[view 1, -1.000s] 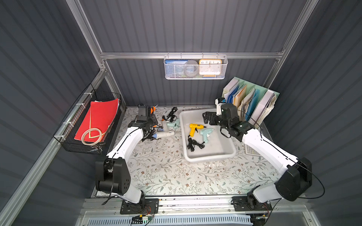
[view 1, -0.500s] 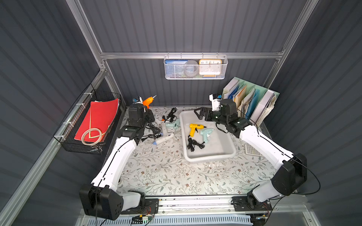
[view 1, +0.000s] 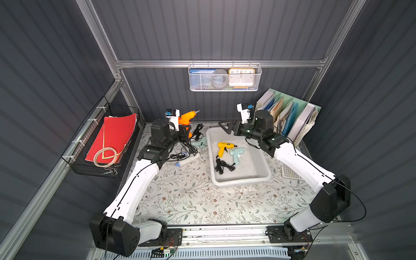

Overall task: Put the hot melt glue gun into the storage box
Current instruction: Place the hot melt adhesive gun in the storage box.

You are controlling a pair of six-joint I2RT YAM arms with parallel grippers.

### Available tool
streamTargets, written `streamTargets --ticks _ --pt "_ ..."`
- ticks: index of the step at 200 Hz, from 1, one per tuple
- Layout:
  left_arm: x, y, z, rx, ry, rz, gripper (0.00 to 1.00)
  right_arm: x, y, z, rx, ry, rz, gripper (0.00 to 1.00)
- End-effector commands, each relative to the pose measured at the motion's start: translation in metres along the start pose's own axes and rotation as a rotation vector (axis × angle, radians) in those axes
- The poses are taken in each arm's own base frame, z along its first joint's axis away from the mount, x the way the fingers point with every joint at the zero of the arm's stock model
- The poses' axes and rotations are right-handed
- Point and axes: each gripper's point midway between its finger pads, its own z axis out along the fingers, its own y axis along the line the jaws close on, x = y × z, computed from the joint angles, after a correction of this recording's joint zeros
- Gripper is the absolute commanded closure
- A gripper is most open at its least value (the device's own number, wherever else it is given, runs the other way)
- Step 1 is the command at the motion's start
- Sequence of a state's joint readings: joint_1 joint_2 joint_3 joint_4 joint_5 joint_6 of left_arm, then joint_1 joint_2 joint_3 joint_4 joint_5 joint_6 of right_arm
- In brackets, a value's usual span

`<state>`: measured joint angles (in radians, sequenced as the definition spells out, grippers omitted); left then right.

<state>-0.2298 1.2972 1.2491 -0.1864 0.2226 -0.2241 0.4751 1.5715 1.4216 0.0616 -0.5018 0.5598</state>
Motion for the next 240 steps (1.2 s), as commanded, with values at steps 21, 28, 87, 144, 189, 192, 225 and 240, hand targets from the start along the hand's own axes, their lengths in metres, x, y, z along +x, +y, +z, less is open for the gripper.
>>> streamTargets --ticks 21,28,87,144,189,192,225,240 --pt "-0.005 -0.062 0.024 0.198 0.017 0.035 0.94 -0.029 0.045 -0.004 -0.16 -0.055 -0.07 0.16" --pt "-0.004 -0.068 0.029 0.209 0.026 0.038 0.94 -0.03 0.047 -0.005 -0.163 -0.059 -0.081 0.18" --pt "-0.012 -0.105 0.042 0.294 0.037 0.066 0.94 -0.037 0.034 -0.002 -0.073 -0.091 -0.116 0.27" --pt "0.001 -0.122 0.051 0.365 0.091 0.06 0.94 -0.038 0.032 0.008 -0.094 -0.081 -0.12 0.39" --pt "0.005 -0.131 0.056 0.396 0.109 0.061 0.93 -0.038 0.03 0.013 -0.099 -0.078 -0.115 0.49" --pt "0.006 -0.131 0.056 0.397 0.11 0.061 0.93 -0.038 0.03 0.013 -0.098 -0.079 -0.114 0.49" --pt "0.007 -0.132 0.057 0.4 0.112 0.061 0.91 -0.036 0.026 0.015 -0.092 -0.072 -0.106 0.71" --pt "0.006 -0.131 0.056 0.394 0.109 0.06 0.83 -0.036 0.024 0.013 -0.08 -0.075 -0.106 0.88"
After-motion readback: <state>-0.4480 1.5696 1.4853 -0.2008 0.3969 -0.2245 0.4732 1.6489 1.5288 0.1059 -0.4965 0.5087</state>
